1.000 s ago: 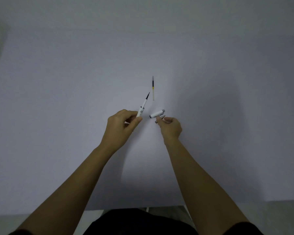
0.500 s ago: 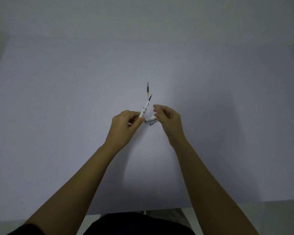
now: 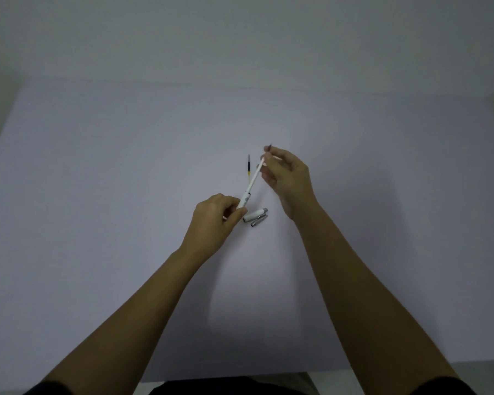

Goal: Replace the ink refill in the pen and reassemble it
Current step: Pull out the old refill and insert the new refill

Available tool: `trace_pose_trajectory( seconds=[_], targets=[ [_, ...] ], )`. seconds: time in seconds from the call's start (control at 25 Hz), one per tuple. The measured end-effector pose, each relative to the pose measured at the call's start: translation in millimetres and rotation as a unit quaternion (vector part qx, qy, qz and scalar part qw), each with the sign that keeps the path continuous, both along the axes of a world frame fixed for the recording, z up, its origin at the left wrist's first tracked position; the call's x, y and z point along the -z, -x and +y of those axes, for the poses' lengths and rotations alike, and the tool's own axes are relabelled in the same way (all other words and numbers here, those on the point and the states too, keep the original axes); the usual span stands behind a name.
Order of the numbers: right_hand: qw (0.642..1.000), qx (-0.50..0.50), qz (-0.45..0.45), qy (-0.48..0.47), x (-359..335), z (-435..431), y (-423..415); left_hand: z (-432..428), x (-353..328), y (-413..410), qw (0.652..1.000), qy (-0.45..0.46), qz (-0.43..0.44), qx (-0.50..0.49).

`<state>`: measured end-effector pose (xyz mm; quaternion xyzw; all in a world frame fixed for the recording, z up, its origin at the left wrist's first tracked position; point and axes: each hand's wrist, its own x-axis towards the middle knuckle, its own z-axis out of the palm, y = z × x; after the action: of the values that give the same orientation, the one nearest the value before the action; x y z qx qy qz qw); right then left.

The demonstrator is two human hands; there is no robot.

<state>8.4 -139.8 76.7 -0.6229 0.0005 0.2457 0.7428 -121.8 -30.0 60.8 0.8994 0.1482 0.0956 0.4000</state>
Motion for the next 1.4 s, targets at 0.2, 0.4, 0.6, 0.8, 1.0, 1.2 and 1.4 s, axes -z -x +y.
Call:
trace_pose_trajectory(
  seconds=[0.2, 0.4, 0.6, 0.8, 1.0, 1.2, 1.4],
  targets=[
    [0.988, 0.142, 0.027, 0.055, 40, 14, -37, 16, 10, -13, 0.999, -0.014, 0.036, -0.036],
    [0.95, 0.07, -0.075, 0.296, 81, 21, -55, 32, 10, -31, 0.998, 0.003, 0.019, -0.061],
    [0.93, 0.045, -0.093, 0.354, 104, 35, -75, 45, 17, -46, 0.997, 0.004, 0.021, -0.073],
    [0.925, 0.031, -0.108, 0.363, 111, 37, -79, 45, 23, -50, 0.996, 0.019, 0.027, -0.079],
    [0.916, 0.015, -0.189, 0.353, 101, 43, -73, 42, 22, -51, 0.996, 0.024, 0.029, -0.083],
    [0.853, -0.124, -0.263, 0.433, 92, 60, -67, 42, 19, -53, 0.996, 0.017, 0.027, -0.08],
    [0.829, -0.119, -0.25, 0.486, 91, 71, -59, 45, 18, -49, 0.996, 0.012, 0.023, -0.089]
  ],
)
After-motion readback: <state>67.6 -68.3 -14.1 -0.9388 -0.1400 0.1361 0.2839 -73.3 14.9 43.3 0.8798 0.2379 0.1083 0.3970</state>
